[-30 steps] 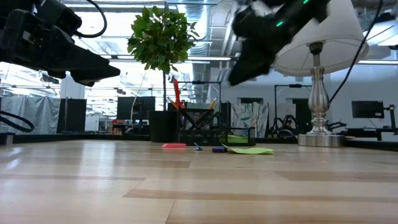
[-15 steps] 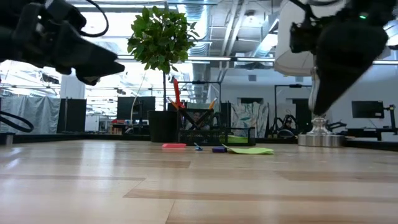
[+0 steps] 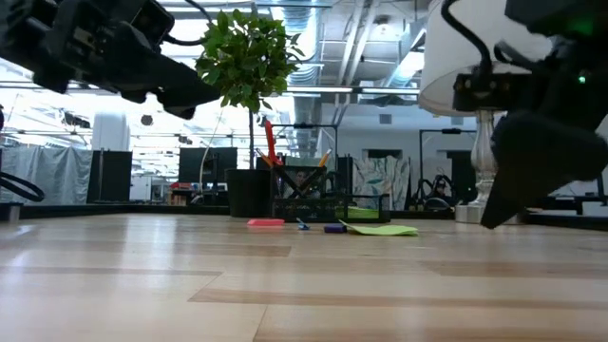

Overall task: Pick and place office supplies into organizer
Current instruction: Put the blue binder clip into the desk organizer

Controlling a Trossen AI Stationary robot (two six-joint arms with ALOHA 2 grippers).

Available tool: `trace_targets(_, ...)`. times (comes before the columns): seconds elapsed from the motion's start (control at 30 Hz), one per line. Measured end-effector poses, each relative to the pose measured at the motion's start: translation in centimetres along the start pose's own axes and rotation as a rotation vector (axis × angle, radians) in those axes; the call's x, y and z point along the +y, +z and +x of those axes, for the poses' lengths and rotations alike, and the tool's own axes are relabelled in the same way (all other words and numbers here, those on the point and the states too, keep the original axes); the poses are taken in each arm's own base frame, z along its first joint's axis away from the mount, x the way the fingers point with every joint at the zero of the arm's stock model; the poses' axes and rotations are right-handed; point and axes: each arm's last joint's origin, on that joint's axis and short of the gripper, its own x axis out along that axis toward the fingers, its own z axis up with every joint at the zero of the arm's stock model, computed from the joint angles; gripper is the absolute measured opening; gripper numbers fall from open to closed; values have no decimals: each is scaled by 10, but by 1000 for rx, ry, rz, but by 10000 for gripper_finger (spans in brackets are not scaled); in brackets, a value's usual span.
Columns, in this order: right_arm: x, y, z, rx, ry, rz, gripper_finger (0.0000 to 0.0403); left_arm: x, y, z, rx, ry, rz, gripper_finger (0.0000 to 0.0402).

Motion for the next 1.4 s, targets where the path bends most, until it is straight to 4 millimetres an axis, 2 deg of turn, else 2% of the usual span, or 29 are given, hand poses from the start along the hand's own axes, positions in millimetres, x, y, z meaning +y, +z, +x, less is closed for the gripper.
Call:
trace_targets(0.2,4,-1,14,-6,-28,5,127,6,-10,24,-19,1,126,217)
trace_targets(0.37,6,-2,17,-19,-37,2,127,10,-19,58,32,-17,186,217)
trace_targets(0.53,6,-1,15,-14,-24,5,127,12,-18,94,35,-131,123,217)
trace_targets(0.67,6,-1,15,-9,-18,6,127,10,-13,115,41,-157,2,217)
trace_targets(0.83,9,-5,12,-12,-9,-5,127,12,-11,126,101,-151,8,217)
trace_targets(1.0,11,-9,10,-15,-2,-16,127,21,-12,131,212,-53,71,217)
trace_targets(1.1,11,-9,9,-15,-1,-20,127,29,-17,130,304,9,121,217)
trace_targets(1.4,11,-9,9,-15,-2,-25,127,46,-30,122,443,5,244,217)
